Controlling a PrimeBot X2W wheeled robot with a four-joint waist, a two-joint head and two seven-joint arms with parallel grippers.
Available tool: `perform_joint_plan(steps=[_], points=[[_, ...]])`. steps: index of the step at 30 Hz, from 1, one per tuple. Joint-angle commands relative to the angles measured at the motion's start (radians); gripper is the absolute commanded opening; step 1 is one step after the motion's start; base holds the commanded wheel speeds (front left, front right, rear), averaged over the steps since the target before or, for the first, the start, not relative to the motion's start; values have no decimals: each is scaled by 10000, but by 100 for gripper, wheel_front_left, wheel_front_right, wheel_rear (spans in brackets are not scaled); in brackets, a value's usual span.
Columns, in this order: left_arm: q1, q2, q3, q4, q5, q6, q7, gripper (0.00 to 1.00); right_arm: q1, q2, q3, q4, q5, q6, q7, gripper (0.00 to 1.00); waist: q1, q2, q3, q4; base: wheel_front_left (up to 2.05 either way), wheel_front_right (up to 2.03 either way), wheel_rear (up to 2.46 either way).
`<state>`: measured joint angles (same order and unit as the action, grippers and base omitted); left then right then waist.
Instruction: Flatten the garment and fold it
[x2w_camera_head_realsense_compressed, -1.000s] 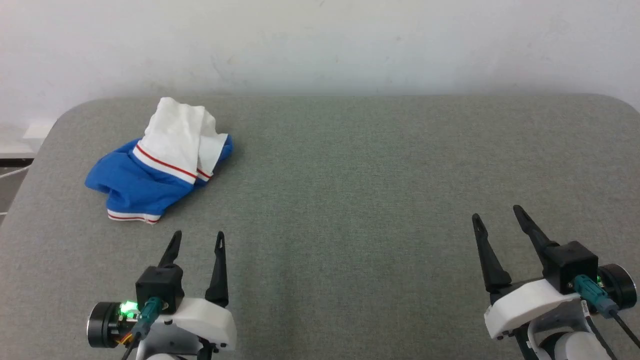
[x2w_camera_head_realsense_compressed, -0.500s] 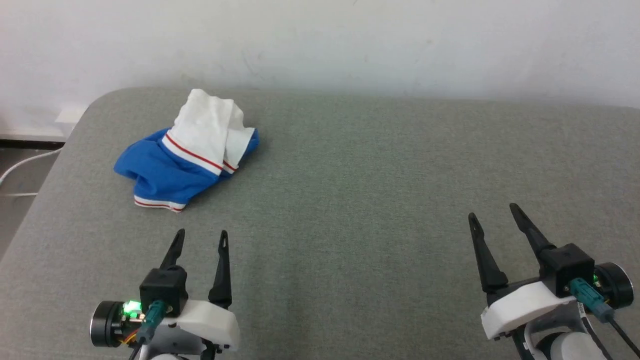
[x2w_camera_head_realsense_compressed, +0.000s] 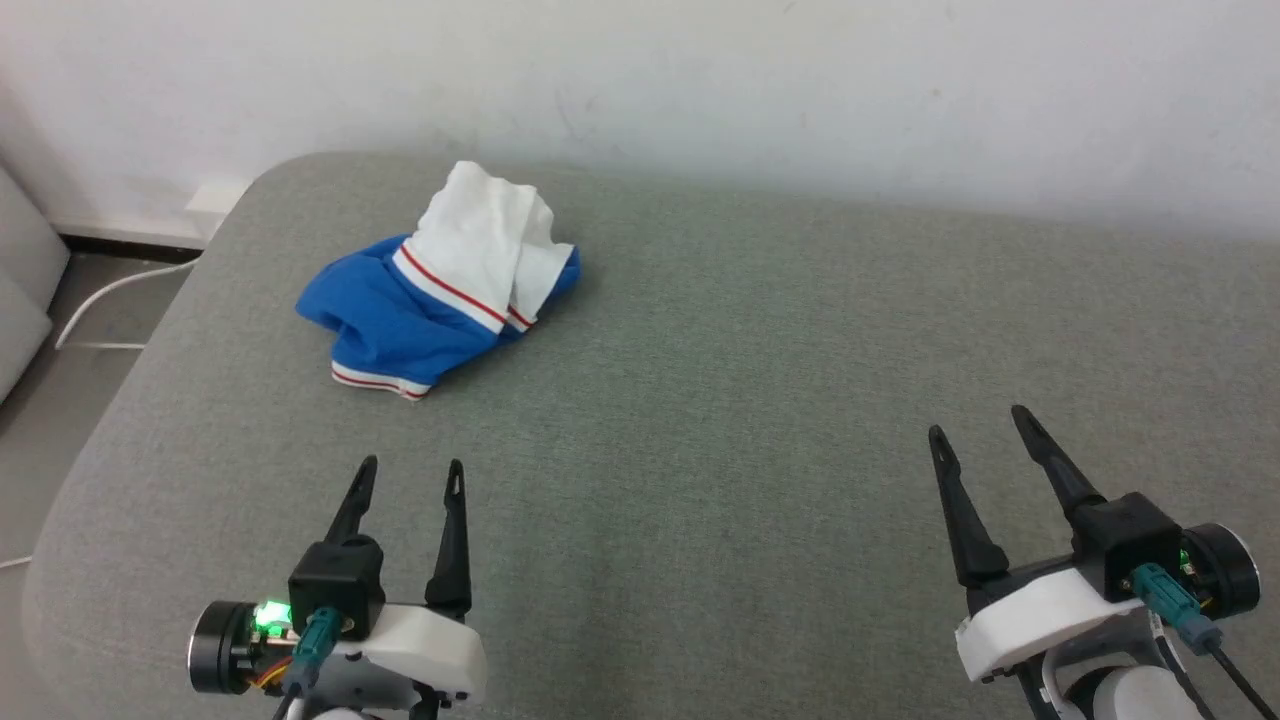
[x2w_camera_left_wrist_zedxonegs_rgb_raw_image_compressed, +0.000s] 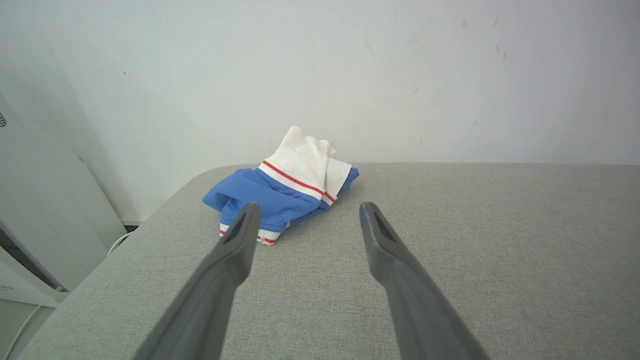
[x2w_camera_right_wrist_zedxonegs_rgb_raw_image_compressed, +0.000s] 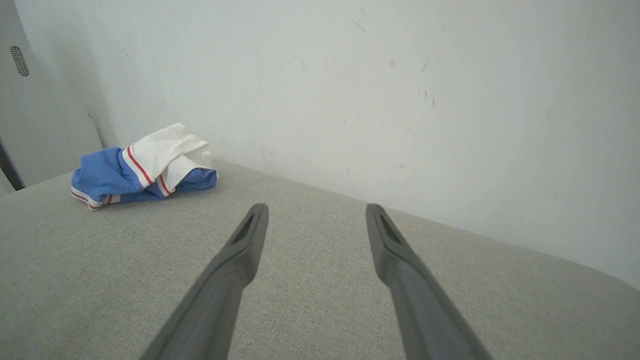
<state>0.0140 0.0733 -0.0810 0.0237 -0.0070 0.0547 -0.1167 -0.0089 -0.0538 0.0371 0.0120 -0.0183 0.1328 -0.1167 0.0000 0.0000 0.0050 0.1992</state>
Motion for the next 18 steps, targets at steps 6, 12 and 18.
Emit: perform_joint_plan(steps=[6, 12, 18], points=[[60, 84, -143, 41, -31, 195, -208, 100, 106, 18, 52, 39, -86, -11, -211, 100, 0, 0, 26, 519, 0, 0, 0], [63, 104, -259, 55, -29, 256, -334, 100, 115, 20, 122, 80, -90, -12, -336, 100, 0, 0, 29, 900, 0, 0, 0], [57, 119, -368, 56, -33, 330, -459, 100, 109, 22, 191, 117, -115, -13, -461, 100, 0, 0, 35, 1247, 0, 0, 0]])
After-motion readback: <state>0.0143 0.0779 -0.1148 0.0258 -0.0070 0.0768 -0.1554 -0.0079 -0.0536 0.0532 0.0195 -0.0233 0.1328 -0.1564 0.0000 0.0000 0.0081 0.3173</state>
